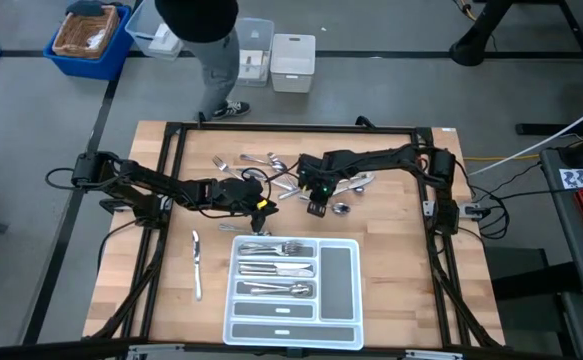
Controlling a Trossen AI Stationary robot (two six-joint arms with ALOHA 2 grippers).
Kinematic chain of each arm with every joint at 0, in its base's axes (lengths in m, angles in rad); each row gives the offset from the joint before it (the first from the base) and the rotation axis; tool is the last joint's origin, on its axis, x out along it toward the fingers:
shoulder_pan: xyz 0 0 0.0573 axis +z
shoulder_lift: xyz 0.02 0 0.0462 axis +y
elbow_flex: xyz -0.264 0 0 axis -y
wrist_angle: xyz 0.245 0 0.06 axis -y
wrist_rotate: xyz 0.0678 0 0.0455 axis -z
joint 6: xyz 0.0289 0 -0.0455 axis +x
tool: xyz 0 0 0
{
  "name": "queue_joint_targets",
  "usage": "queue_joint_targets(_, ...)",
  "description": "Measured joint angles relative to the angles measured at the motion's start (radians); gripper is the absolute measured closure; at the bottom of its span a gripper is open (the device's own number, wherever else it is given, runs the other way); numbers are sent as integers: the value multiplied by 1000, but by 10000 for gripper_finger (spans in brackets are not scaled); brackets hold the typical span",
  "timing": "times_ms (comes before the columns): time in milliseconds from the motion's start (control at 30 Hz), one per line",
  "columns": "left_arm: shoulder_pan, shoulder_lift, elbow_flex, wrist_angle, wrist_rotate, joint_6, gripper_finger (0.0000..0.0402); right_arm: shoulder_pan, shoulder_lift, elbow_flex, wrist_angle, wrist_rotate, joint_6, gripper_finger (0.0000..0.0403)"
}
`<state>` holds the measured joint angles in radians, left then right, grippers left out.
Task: Sort silverware
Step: Put the silver spoon into the bottom section of the white silverware tray
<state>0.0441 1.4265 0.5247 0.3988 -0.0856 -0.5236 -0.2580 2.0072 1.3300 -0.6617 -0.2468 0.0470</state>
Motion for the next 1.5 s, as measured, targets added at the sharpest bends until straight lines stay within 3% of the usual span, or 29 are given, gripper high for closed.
queue_joint_targets(300, 0, 3, 0, 2, -15, 0, 306, 3, 4, 87, 30, -168, 9, 389)
queue_joint_targets(567, 1, 11, 1, -52, -191, -84, 306, 3, 3, 139, 145, -225, 56, 389)
queue_joint_targets(967, 32, 11, 0, -155, -266, -136, 306, 5, -1, 150, 203, -330, 58, 388)
queue_joint_targets(1300, 44, 11, 0, -158, -251, -153, 306, 3, -1, 150, 205, -330, 60, 388)
queue_joint_targets(1500, 44, -22, 0, -157, -112, -178, 306, 39, -1, 150, 198, -383, 152, 390)
